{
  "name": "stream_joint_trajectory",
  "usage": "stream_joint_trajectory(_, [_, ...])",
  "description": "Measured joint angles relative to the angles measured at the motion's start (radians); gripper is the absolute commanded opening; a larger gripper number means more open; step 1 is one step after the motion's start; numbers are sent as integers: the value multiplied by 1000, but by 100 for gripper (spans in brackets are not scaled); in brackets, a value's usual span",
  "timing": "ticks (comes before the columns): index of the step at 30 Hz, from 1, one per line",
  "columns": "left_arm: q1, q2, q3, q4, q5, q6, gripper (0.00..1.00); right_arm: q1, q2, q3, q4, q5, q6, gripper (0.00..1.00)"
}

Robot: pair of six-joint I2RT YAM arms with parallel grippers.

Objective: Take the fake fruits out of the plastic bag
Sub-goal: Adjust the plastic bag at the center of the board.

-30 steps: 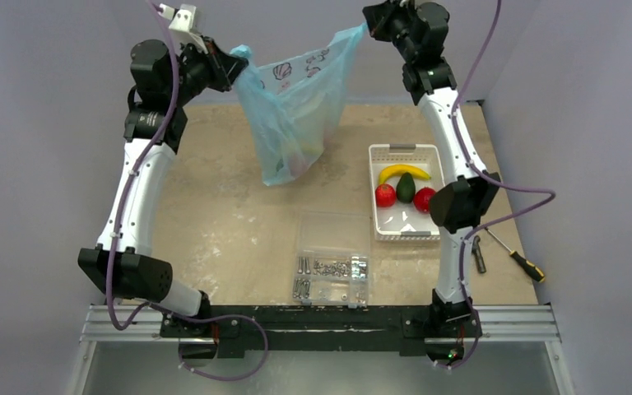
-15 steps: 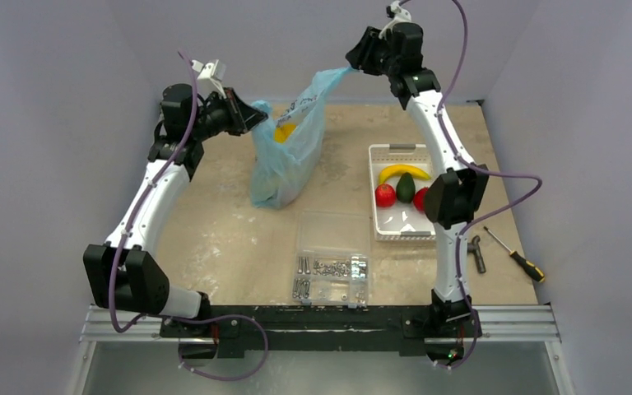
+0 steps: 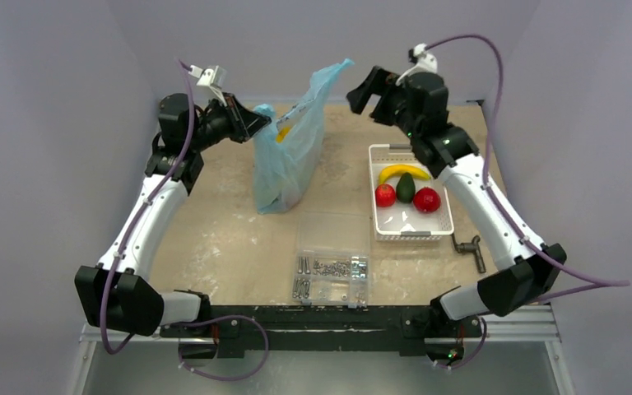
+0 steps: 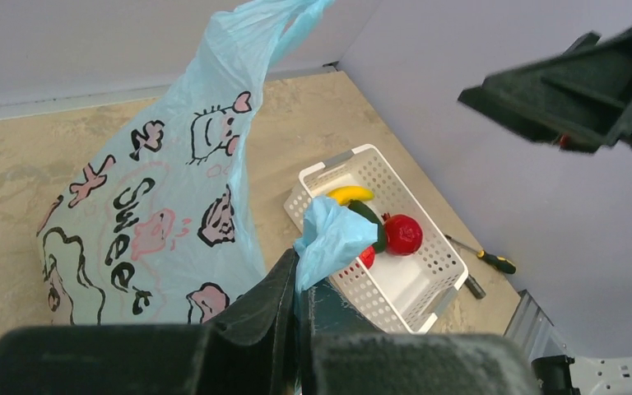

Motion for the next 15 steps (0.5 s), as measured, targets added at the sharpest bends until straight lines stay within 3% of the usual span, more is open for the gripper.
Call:
stream_joint_trajectory(3, [-1,0,-11,0,-2,0,0,114,-31,-177,152,2,113,89])
stream_joint_trajectory(6, [-1,1,-16,-1,-2,1,0,183,50,-262,259,-10,210,88])
stream_joint_trajectory(15, [-1,-2,-46,11,-2,0,0,241,436,-109,319,-13,294,85])
